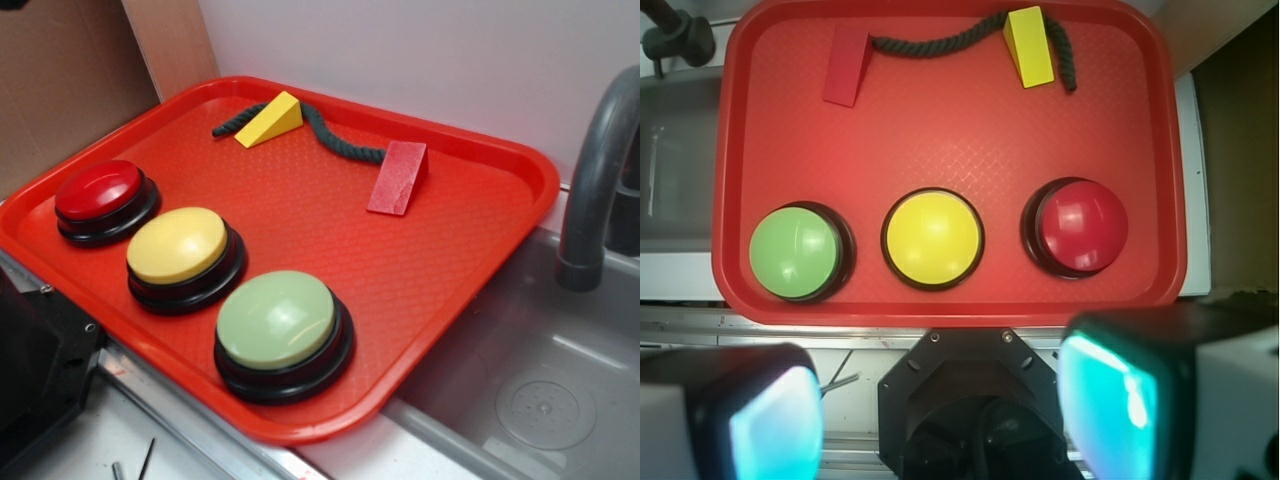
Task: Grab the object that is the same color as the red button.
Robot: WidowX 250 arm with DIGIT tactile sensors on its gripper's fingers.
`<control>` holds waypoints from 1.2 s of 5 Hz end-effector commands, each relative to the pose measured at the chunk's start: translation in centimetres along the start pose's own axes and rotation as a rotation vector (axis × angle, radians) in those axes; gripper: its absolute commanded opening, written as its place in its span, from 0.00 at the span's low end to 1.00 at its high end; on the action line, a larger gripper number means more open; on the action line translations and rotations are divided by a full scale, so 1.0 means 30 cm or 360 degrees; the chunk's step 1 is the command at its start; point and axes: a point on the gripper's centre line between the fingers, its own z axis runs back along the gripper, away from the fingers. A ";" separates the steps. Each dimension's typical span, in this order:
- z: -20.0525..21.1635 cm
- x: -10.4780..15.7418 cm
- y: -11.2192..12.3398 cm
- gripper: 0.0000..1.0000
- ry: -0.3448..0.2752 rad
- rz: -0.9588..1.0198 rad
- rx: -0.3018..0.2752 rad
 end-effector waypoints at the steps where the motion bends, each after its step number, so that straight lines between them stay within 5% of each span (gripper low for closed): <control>1: 0.000 0.000 0.000 1.00 0.0000 0.0000 0.0000; 3: -0.065 0.058 -0.037 1.00 -0.0063 0.0031 0.0012; 4: -0.155 0.132 -0.093 1.00 -0.0188 0.0260 -0.0029; 6: -0.301 0.318 -0.188 1.00 -0.0265 0.0586 0.0017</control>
